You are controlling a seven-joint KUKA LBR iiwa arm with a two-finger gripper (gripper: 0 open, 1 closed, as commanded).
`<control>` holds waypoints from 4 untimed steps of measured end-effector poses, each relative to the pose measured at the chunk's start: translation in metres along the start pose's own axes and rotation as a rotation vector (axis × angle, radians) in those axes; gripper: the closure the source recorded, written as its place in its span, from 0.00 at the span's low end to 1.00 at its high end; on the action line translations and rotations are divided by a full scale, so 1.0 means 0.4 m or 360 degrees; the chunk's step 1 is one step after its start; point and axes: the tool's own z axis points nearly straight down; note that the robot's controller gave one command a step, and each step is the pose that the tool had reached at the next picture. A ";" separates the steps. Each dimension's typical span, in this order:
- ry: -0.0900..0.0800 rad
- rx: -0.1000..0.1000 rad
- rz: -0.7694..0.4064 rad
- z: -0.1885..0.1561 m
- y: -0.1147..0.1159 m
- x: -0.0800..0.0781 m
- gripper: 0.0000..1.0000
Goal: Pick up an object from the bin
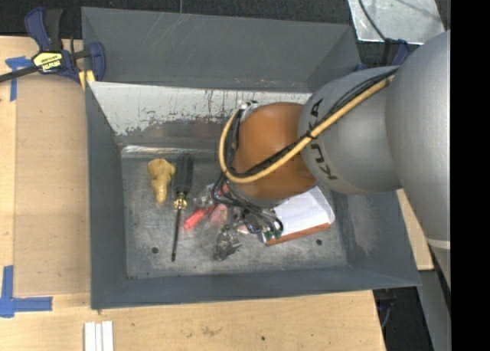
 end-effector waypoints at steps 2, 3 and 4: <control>-0.0037 0.0001 -0.0683 0.014 -0.056 -0.034 1.00; -0.0033 0.0006 -0.0912 0.013 -0.051 -0.044 1.00; 0.0015 -0.0008 -0.1118 -0.105 0.032 0.016 1.00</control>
Offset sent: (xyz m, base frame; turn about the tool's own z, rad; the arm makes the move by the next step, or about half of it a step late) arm 0.0000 0.0000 0.0000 0.0000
